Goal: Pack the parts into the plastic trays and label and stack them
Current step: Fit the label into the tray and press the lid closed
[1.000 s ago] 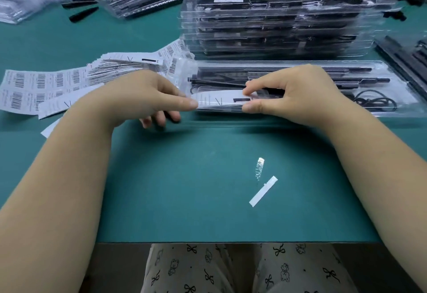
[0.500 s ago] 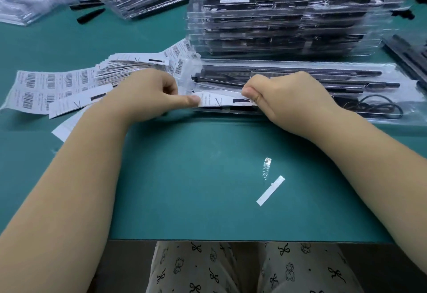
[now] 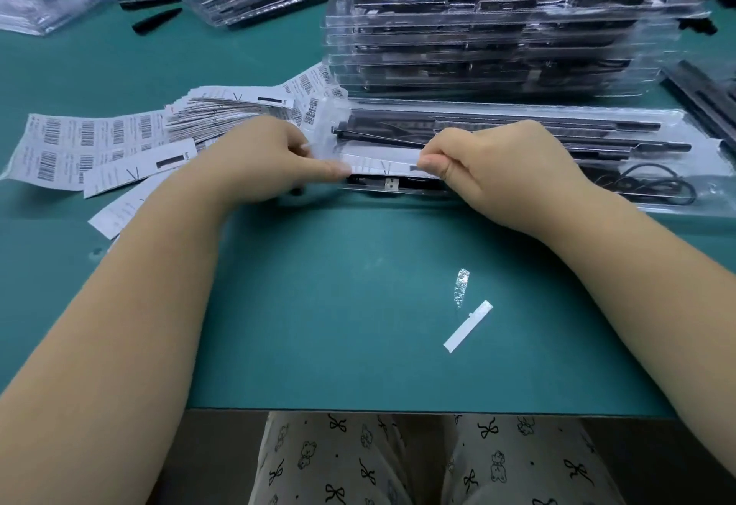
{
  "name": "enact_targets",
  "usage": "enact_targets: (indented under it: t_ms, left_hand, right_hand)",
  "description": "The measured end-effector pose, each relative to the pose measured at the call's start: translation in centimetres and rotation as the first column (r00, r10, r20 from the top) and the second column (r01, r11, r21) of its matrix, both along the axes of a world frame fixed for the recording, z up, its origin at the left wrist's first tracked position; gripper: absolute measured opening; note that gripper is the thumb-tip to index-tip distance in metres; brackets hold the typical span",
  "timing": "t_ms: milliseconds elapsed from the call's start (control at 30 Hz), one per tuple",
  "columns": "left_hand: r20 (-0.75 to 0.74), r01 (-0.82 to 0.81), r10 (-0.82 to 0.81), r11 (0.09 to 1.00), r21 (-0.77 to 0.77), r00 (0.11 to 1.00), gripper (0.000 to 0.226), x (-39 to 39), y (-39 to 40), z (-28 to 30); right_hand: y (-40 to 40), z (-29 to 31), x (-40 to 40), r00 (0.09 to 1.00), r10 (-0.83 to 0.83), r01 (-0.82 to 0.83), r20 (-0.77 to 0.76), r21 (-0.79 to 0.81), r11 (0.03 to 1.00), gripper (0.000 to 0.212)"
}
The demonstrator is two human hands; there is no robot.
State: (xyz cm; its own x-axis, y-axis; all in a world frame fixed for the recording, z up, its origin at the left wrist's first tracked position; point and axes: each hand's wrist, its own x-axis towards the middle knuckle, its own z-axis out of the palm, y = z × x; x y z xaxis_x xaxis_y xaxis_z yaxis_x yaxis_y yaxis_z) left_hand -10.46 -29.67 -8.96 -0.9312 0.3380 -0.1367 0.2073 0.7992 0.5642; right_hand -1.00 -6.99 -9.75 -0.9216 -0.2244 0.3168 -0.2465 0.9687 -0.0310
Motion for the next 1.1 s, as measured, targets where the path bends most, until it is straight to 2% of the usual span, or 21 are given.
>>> enact_targets:
  t_ms: [100, 233, 300, 467, 533, 700, 833, 1000, 1100]
  left_hand:
    - [0.271, 0.018, -0.085, 0.971, 0.239, 0.959, 0.063, -0.1, -1.0, 0.9]
    - [0.472, -0.106, -0.096, 0.918, 0.383, 0.876, 0.073, -0.3, -1.0, 0.9]
    - [0.564, -0.186, -0.108, 0.879, 0.439, 0.819, 0.068, 0.1, -0.5, 0.9]
    - [0.568, -0.344, 0.014, 0.808, 0.478, 0.823, 0.022, 0.9, 1.4, 0.1]
    - [0.573, -0.374, 0.034, 0.789, 0.488, 0.819, 0.015, 1.1, 1.6, 0.1]
    - [0.555, -0.432, 0.082, 0.725, 0.537, 0.828, 0.007, 1.4, 2.0, 0.5]
    - [0.541, -0.457, 0.095, 0.668, 0.588, 0.835, 0.010, 1.3, 2.0, 1.0]
    - [0.473, -0.429, 0.140, 0.687, 0.586, 0.870, 0.002, 1.5, 2.0, 0.9]
    - [0.513, -0.468, 0.137, 0.649, 0.600, 0.847, 0.008, 1.6, 2.1, 0.7]
  right_hand:
    - [0.0, 0.0, 0.0, 1.000, -0.013, 0.014, 0.014, -0.070, 0.997, 0.039]
    - [0.1, -0.1, -0.1, 0.999, -0.035, 0.036, 0.011, -0.134, 0.990, 0.041]
    - [0.2, -0.1, 0.0, 0.999, -0.042, 0.044, 0.013, -0.166, 0.985, 0.046]
    - [0.2, 0.1, 0.1, 0.998, -0.065, 0.069, 0.028, -0.221, 0.973, 0.047]
    - [0.2, 0.2, 0.1, 0.996, -0.076, 0.084, 0.043, -0.213, 0.973, 0.045]
    - [0.2, 0.4, 0.4, 0.995, -0.075, 0.091, 0.068, -0.276, 0.957, 0.045]
    - [0.4, 1.0, 0.6, 0.995, -0.075, 0.093, 0.064, -0.364, 0.927, 0.058]
    - [0.3, 1.2, 0.8, 0.995, -0.077, 0.098, 0.067, -0.386, 0.917, 0.052]
    - [0.3, 1.4, 1.0, 0.995, -0.074, 0.096, 0.069, -0.395, 0.914, 0.052]
